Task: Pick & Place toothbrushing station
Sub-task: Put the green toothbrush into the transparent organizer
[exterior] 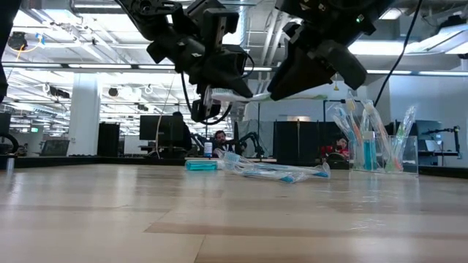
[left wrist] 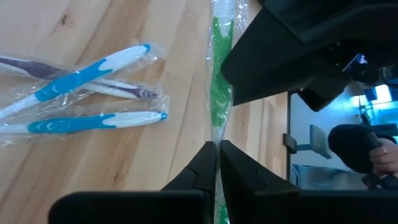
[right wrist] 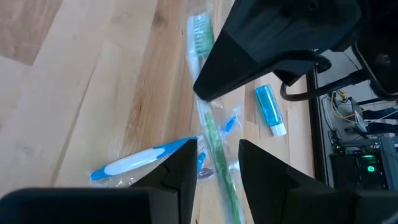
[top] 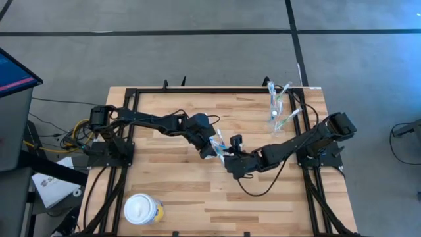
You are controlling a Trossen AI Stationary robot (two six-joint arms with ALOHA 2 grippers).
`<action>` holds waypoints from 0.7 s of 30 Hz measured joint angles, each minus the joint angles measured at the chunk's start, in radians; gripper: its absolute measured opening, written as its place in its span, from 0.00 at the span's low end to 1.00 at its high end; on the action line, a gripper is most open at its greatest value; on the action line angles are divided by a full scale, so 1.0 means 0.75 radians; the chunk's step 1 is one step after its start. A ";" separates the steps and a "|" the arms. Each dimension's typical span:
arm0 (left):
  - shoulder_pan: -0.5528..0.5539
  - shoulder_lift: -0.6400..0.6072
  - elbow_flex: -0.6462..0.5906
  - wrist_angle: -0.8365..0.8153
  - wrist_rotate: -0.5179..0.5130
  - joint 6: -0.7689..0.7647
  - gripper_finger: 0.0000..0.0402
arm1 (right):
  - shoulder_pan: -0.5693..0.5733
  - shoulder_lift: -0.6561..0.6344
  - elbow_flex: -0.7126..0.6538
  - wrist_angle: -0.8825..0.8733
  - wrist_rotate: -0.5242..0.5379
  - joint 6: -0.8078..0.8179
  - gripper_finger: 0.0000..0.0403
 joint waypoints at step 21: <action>0.000 -0.001 0.000 0.071 0.057 -0.013 0.01 | 0.000 0.000 -0.002 -0.025 -0.010 -0.014 0.03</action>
